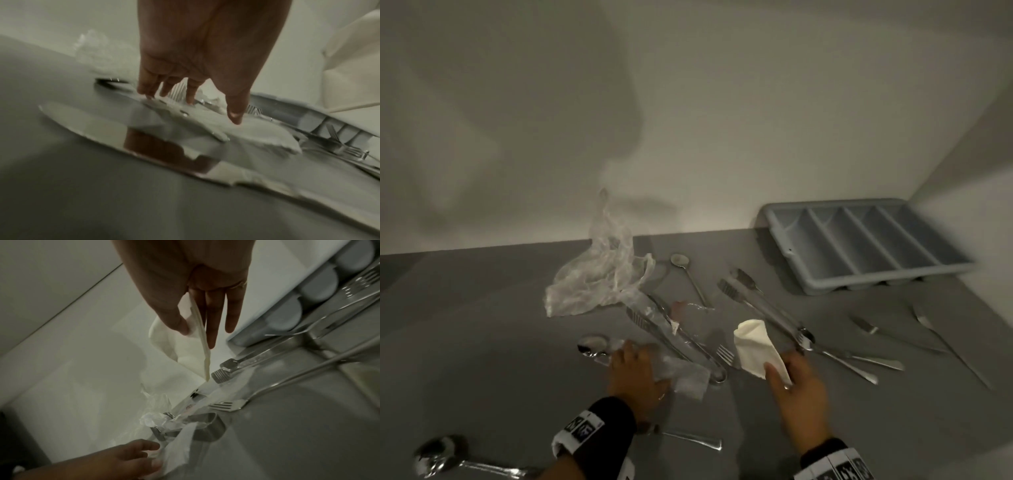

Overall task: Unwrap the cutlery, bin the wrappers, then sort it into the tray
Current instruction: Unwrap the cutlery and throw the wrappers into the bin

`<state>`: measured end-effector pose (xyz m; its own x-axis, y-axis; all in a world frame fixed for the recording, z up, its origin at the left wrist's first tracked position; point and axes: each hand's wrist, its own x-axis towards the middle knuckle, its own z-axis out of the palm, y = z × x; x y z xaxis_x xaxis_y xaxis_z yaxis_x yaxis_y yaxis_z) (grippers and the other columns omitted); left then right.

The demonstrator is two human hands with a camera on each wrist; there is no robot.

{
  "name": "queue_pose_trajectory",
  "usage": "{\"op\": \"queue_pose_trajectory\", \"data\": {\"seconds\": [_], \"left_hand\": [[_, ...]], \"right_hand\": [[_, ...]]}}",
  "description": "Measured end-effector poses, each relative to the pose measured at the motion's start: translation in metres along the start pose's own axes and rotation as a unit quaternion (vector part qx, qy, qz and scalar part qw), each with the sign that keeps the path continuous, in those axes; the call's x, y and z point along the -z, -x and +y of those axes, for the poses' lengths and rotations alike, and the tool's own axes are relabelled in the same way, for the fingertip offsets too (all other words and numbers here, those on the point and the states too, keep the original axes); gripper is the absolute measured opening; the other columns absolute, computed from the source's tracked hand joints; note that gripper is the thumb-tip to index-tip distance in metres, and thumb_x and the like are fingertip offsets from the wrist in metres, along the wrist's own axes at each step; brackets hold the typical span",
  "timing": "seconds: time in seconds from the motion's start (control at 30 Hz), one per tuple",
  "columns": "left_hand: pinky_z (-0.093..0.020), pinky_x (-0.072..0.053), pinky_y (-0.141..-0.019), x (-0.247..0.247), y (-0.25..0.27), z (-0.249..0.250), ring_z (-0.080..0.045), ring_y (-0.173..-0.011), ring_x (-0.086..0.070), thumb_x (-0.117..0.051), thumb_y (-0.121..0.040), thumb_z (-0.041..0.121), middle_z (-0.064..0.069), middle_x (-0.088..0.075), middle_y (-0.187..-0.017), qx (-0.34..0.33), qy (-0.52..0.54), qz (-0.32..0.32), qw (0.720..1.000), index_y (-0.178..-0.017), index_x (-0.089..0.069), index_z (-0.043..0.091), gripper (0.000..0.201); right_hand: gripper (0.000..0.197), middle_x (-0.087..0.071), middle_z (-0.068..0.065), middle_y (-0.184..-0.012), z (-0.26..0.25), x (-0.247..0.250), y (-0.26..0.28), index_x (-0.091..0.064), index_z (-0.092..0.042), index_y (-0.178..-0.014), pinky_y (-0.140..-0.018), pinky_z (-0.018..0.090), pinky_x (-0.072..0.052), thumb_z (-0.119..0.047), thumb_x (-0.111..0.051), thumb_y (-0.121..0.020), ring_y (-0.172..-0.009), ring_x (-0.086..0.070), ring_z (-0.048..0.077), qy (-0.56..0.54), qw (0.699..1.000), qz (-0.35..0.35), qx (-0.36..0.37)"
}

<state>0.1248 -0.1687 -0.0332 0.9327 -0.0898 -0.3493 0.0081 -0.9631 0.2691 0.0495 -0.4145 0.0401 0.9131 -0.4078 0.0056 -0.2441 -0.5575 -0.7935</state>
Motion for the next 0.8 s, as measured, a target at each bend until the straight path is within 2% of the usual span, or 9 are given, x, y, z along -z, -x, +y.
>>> {"op": "queue_pose_trajectory", "data": {"seconds": [0.07,0.13,0.2,0.3,0.4,0.53,0.6,0.7,0.8], "left_hand": [[-0.050,-0.016,-0.114,-0.010,-0.003,0.004,-0.041,-0.133,-0.026,-0.044,-0.061,0.072,-0.024,-0.034,-0.143,0.021,-0.030,0.008,0.999,-0.133,-0.033,0.026,0.086],[-0.054,0.003,-0.114,-0.008,-0.001,0.008,-0.037,-0.130,-0.034,-0.052,-0.068,0.063,-0.020,-0.046,-0.135,0.022,-0.067,0.036,0.997,-0.128,-0.041,0.028,0.071],[-0.055,0.013,-0.109,-0.002,0.002,0.010,-0.029,-0.123,-0.046,-0.052,-0.072,0.050,-0.008,-0.061,-0.119,0.003,-0.091,0.052,0.994,-0.114,-0.053,0.029,0.047],[-0.043,-0.015,-0.111,0.006,0.006,0.009,-0.025,-0.113,-0.054,-0.046,-0.075,0.031,0.000,-0.068,-0.103,-0.030,-0.018,0.052,0.998,-0.098,-0.063,0.027,0.029],[-0.031,-0.042,-0.083,0.021,0.017,0.010,-0.029,-0.101,-0.059,-0.053,-0.081,0.014,-0.007,-0.068,-0.098,-0.057,0.083,0.056,0.993,-0.091,-0.062,0.021,0.015],[-0.029,-0.039,-0.060,0.046,0.038,0.002,-0.024,-0.071,-0.060,-0.055,-0.084,0.010,-0.003,-0.065,-0.073,-0.045,0.240,0.142,0.959,-0.073,-0.058,0.026,0.019],[-0.027,-0.043,-0.059,0.057,0.051,-0.004,-0.018,-0.067,-0.061,-0.056,-0.083,0.004,-0.003,-0.067,-0.070,-0.032,0.312,0.194,0.930,-0.074,-0.067,0.019,0.020],[-0.020,-0.041,-0.060,0.065,0.076,-0.021,-0.009,-0.066,-0.058,-0.053,-0.080,-0.005,0.004,-0.064,-0.067,-0.001,0.380,0.247,0.891,-0.069,-0.065,0.022,0.032],[-0.025,-0.039,-0.060,0.056,0.091,-0.043,-0.022,-0.067,-0.059,-0.048,-0.084,0.008,0.000,-0.060,-0.067,0.015,0.377,0.258,0.889,-0.076,-0.062,0.019,0.019]], "right_hand": [[0.027,-0.061,-0.007,-0.059,0.011,0.009,0.008,-0.049,-0.032,-0.065,-0.047,0.015,-0.039,-0.017,-0.065,-0.081,-0.055,-0.056,0.010,-0.019,1.000,-0.003,-0.013],[0.025,-0.063,-0.020,-0.066,0.023,0.014,0.012,-0.051,-0.035,-0.066,-0.050,0.011,-0.041,-0.021,-0.064,-0.081,-0.062,-0.059,0.006,-0.021,1.000,0.001,-0.014],[0.026,-0.064,-0.009,-0.062,0.026,0.021,0.016,-0.051,-0.039,-0.068,-0.053,0.007,-0.041,-0.021,-0.064,-0.082,-0.070,-0.060,0.002,-0.026,0.999,0.013,-0.020],[0.018,-0.060,-0.004,-0.064,0.020,0.027,0.016,-0.055,-0.029,-0.075,-0.051,0.005,-0.042,-0.016,-0.063,-0.084,-0.063,-0.059,0.002,-0.068,0.997,0.015,-0.031],[0.009,-0.061,0.001,-0.069,0.009,0.024,0.002,-0.056,-0.021,-0.081,-0.051,0.011,-0.046,-0.014,-0.061,-0.086,-0.061,-0.057,0.011,-0.089,0.995,-0.026,-0.048],[0.015,-0.060,0.011,-0.073,0.000,0.000,-0.042,-0.060,-0.005,-0.078,-0.067,0.037,-0.050,-0.019,-0.063,-0.083,-0.073,-0.057,0.026,-0.098,0.989,-0.073,-0.079],[0.026,-0.062,0.008,-0.072,-0.006,-0.018,-0.066,-0.062,-0.008,-0.075,-0.071,0.033,-0.049,-0.034,-0.065,-0.078,-0.073,-0.057,0.025,-0.093,0.989,-0.088,-0.077],[0.025,-0.068,0.017,-0.087,-0.014,-0.047,-0.094,-0.063,0.006,-0.088,-0.072,0.025,-0.044,-0.019,-0.061,-0.084,-0.082,-0.061,0.027,-0.061,0.986,-0.129,-0.088],[0.032,-0.066,0.026,-0.105,-0.018,-0.075,-0.112,-0.063,0.011,-0.101,-0.076,0.032,-0.044,-0.015,-0.066,-0.081,-0.099,-0.062,0.036,0.001,0.984,-0.142,-0.109]]}}
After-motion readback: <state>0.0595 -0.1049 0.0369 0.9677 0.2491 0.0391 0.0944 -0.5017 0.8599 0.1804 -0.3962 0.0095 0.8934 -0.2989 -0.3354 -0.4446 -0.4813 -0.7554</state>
